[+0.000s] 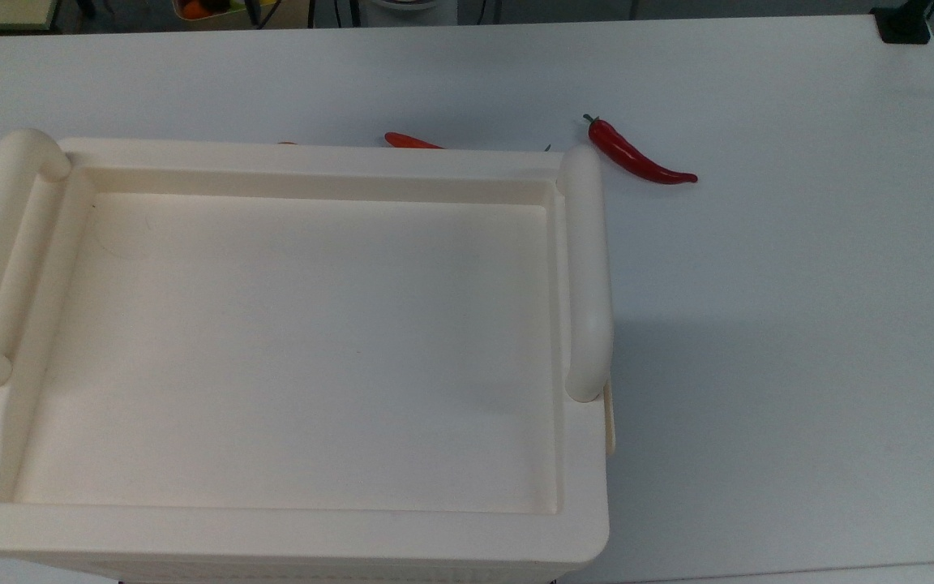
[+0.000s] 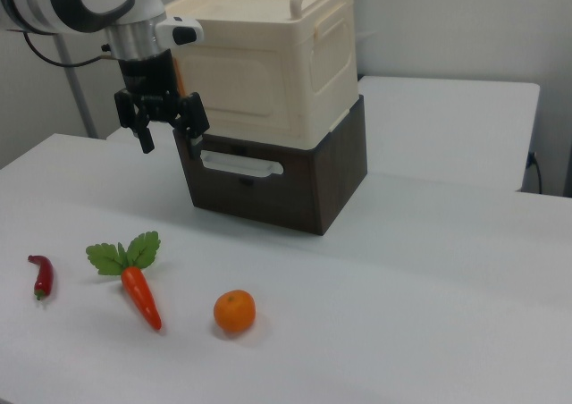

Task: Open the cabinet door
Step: 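Move the gripper to the edge of the cream cabinet door and grip it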

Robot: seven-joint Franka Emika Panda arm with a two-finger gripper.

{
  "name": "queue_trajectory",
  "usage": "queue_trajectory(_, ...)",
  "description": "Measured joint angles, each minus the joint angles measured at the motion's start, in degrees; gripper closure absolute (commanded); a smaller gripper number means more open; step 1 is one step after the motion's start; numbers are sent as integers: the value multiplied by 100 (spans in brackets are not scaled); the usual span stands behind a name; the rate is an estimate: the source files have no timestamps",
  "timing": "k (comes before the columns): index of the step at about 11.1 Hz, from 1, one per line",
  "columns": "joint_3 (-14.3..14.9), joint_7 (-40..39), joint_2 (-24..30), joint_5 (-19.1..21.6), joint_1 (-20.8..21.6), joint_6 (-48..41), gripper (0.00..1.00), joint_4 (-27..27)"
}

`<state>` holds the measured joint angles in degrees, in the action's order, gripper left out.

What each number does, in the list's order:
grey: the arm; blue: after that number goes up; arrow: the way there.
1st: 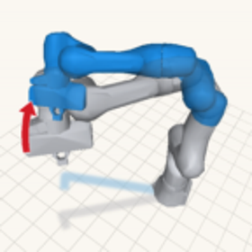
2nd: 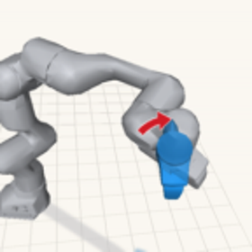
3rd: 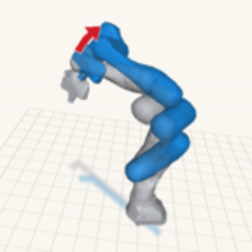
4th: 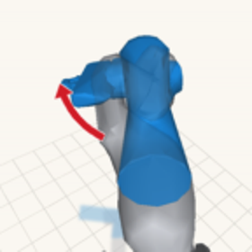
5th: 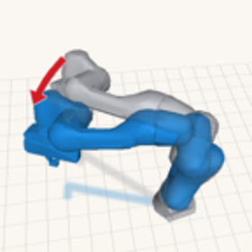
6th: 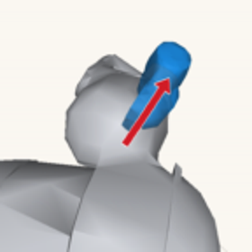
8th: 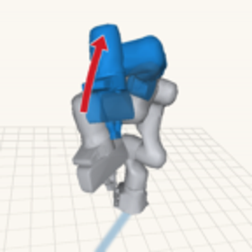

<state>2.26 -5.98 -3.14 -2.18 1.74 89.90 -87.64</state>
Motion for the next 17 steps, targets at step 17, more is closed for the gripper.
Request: queue_trajectory(17,-95,1809,-753,-23,777,2979,0,612)
